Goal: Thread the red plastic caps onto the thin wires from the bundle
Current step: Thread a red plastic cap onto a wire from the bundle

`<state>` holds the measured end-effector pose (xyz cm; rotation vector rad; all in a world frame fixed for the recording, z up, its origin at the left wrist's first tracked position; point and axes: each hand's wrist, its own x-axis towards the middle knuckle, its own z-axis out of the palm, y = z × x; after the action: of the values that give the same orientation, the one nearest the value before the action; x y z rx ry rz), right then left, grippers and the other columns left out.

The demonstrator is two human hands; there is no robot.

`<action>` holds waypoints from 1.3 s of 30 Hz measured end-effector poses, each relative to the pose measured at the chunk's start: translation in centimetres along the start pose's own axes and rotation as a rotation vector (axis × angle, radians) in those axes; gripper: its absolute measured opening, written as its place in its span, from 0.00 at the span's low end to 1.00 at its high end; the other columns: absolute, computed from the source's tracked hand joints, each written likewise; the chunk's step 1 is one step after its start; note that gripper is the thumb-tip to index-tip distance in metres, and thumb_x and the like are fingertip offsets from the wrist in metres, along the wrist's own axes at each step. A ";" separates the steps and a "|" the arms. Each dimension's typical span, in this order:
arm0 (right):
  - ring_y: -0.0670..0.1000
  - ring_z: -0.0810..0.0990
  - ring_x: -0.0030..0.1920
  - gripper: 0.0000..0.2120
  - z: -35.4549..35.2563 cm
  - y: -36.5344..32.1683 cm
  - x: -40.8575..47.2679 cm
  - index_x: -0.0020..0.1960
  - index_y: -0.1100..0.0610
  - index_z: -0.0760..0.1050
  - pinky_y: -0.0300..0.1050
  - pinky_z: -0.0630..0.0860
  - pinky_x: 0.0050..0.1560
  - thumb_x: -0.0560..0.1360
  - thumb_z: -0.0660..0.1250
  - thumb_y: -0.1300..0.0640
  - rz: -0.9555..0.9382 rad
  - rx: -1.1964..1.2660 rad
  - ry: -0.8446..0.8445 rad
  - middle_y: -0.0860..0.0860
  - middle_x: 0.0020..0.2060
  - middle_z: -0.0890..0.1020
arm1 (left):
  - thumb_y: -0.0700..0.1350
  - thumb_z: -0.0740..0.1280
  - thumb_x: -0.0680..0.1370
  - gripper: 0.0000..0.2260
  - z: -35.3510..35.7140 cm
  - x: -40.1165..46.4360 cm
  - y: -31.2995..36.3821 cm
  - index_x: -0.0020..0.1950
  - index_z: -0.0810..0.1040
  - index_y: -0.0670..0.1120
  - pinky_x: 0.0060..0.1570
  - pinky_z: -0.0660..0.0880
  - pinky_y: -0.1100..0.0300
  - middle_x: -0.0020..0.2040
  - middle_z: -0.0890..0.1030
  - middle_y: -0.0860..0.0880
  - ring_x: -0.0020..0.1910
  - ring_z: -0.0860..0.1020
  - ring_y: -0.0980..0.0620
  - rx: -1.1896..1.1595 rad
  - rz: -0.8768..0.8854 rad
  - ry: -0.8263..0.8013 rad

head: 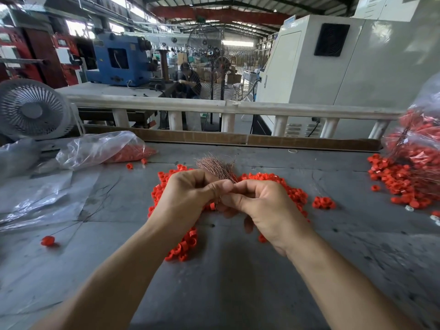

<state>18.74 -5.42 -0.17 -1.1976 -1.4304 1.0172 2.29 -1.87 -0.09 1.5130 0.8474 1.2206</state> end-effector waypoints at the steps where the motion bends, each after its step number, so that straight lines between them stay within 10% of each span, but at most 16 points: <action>1: 0.49 0.85 0.36 0.03 0.1 0.1 0.0 0.44 0.54 0.83 0.40 0.70 0.25 0.77 0.74 0.58 0.017 0.022 0.004 0.53 0.38 0.87 | 0.51 0.76 0.68 0.14 0.1 -0.1 0.0 0.36 0.81 0.39 0.25 0.72 0.68 0.30 0.82 0.47 0.26 0.77 0.58 0.003 0.010 -0.003; 13: 0.53 0.86 0.35 0.04 0.2 -0.6 -0.2 0.45 0.61 0.79 0.40 0.75 0.25 0.80 0.70 0.63 0.042 0.080 0.016 0.57 0.39 0.87 | 0.58 0.77 0.68 0.17 -0.3 0.1 -0.2 0.37 0.82 0.43 0.27 0.74 0.66 0.36 0.74 0.31 0.31 0.71 0.50 0.193 0.048 0.162; 21: 0.49 0.73 0.25 0.07 0.1 -0.5 -0.1 0.42 0.58 0.79 0.42 0.69 0.22 0.79 0.69 0.62 -0.004 0.054 0.031 0.54 0.30 0.83 | 0.62 0.75 0.66 0.19 -0.2 -0.1 0.3 0.34 0.80 0.45 0.33 0.69 0.61 0.29 0.76 0.52 0.30 0.70 0.56 0.195 0.042 0.221; 35: 0.42 0.66 0.21 0.11 -0.4 -0.8 -0.2 0.38 0.53 0.80 0.33 0.61 0.22 0.78 0.70 0.62 -0.086 0.125 0.089 0.54 0.27 0.75 | 0.48 0.72 0.78 0.11 -0.5 0.2 0.4 0.43 0.84 0.41 0.29 0.68 0.68 0.30 0.79 0.51 0.29 0.70 0.58 0.062 -0.040 0.232; 39: 0.41 0.66 0.21 0.12 -0.2 -0.8 -0.2 0.38 0.53 0.80 0.31 0.62 0.22 0.79 0.70 0.62 -0.106 0.148 0.084 0.53 0.27 0.74 | 0.47 0.72 0.79 0.07 -1.0 0.3 -0.2 0.43 0.86 0.48 0.35 0.73 0.62 0.35 0.84 0.48 0.32 0.75 0.57 0.330 -0.034 0.218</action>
<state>18.84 -5.76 0.65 -1.0351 -1.3158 0.9709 1.39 -1.29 -0.22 1.6343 1.2641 1.2820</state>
